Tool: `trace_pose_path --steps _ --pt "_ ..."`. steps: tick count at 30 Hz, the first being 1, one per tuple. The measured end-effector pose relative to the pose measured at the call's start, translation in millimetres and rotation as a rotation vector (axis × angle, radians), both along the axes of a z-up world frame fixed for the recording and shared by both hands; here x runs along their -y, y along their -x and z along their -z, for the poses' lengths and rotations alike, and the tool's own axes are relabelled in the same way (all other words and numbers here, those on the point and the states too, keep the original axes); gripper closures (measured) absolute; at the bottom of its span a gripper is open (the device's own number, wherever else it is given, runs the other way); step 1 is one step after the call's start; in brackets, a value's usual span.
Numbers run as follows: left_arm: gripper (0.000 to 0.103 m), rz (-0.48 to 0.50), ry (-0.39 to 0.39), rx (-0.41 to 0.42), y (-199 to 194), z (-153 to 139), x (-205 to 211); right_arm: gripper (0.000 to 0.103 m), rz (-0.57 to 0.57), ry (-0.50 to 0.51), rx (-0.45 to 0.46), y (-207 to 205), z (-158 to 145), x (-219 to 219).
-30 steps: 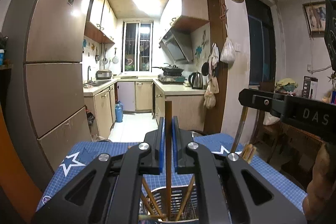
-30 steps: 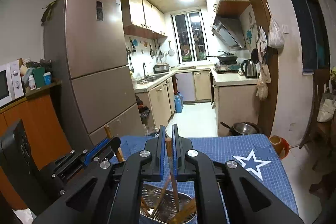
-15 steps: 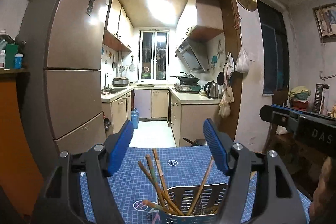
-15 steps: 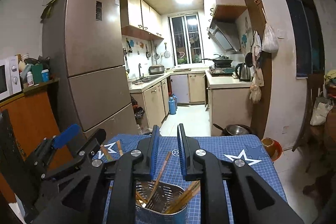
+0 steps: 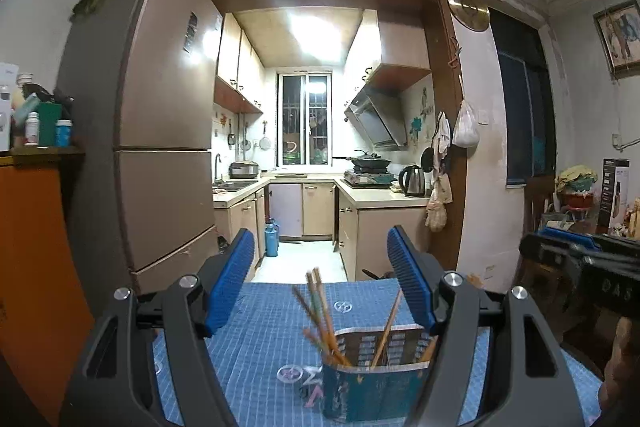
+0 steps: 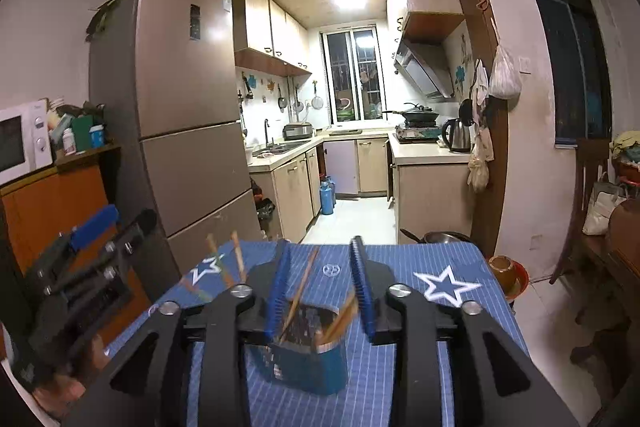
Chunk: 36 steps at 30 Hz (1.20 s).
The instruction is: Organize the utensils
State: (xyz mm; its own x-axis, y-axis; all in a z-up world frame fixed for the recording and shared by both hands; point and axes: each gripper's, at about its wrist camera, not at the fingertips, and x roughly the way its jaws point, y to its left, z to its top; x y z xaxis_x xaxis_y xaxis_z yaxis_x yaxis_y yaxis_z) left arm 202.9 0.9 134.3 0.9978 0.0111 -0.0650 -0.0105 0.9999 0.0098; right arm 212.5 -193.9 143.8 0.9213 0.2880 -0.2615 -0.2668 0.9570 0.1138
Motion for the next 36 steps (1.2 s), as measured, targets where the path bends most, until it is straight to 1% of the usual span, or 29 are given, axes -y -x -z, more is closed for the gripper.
trace_pose_path --steps 1,2,3,4,5,7,10,12,16,17,19,20,22,23,24,25,27,31,32,36 --pt "0.037 -0.012 -0.016 0.006 13.8 3.6 -0.3 0.048 -0.008 0.002 0.006 14.2 4.8 1.4" --pt "0.036 -0.023 -0.030 0.007 24.7 7.2 0.1 0.041 -0.013 -0.001 0.011 24.4 7.8 1.6" --pt "0.033 -0.036 -0.043 0.003 35.2 11.6 -0.2 0.029 -0.012 -0.003 0.018 40.5 12.5 3.4" --pt "0.032 -0.042 -0.047 -0.001 41.5 14.0 -0.5 0.020 -0.009 -0.005 0.026 56.8 17.2 5.3" --pt "0.030 -0.046 -0.049 -0.012 53.4 20.6 -3.0 0.017 -0.008 -0.008 0.032 68.3 20.8 6.2" --pt "0.028 -0.061 -0.055 -0.045 69.2 31.2 -6.0 0.004 -0.006 -0.023 0.043 99.0 31.3 10.3" --pt "0.020 -0.074 -0.051 -0.109 91.3 47.0 -10.4 0.004 0.020 -0.048 0.050 134.4 46.9 16.3" --pt "0.016 -0.084 -0.050 -0.144 101.0 54.1 -12.9 0.004 0.052 -0.049 0.046 150.0 56.1 18.8" --pt "0.010 -0.125 -0.090 -0.174 122.0 65.9 -11.8 0.004 0.111 -0.053 0.025 176.4 76.7 25.9" --pt "0.006 -0.143 -0.104 -0.176 127.7 68.3 -10.6 0.004 0.130 -0.060 0.022 182.7 82.0 27.7" --pt "0.006 -0.149 -0.109 -0.187 136.6 72.6 -9.8 0.004 0.175 -0.064 0.013 192.1 92.1 30.5" --pt "0.006 -0.146 -0.103 -0.198 139.2 73.7 -9.8 0.004 0.188 -0.054 -0.007 193.2 96.7 30.2" --pt "0.006 -0.148 -0.087 -0.226 145.1 80.1 -10.5 0.004 0.214 -0.001 -0.072 190.1 105.7 24.4" --pt "0.006 -0.185 -0.077 -0.244 145.7 83.5 -11.0 0.004 0.239 0.034 -0.108 187.3 112.1 20.9" --pt "0.006 -0.221 -0.071 -0.255 147.2 87.1 -11.5 0.004 0.242 0.043 -0.121 186.2 116.0 18.9" --pt "0.006 -0.227 -0.068 -0.265 148.9 90.4 -11.7 0.004 0.229 0.041 -0.125 187.1 119.3 17.9" --pt "0.006 -0.210 -0.067 -0.292 150.2 96.4 -11.4 0.004 0.224 0.048 -0.127 187.9 122.3 13.8" --pt "0.006 -0.165 -0.077 -0.349 148.0 105.3 -11.1 0.004 0.245 0.101 -0.086 193.2 122.6 5.2" --pt "0.006 -0.161 -0.082 -0.356 149.0 106.3 -9.9 0.004 0.247 0.114 -0.075 194.2 122.4 3.0" --pt "0.006 -0.151 -0.093 -0.353 150.5 107.8 -7.8 0.004 0.251 0.109 -0.068 192.5 120.5 3.7"
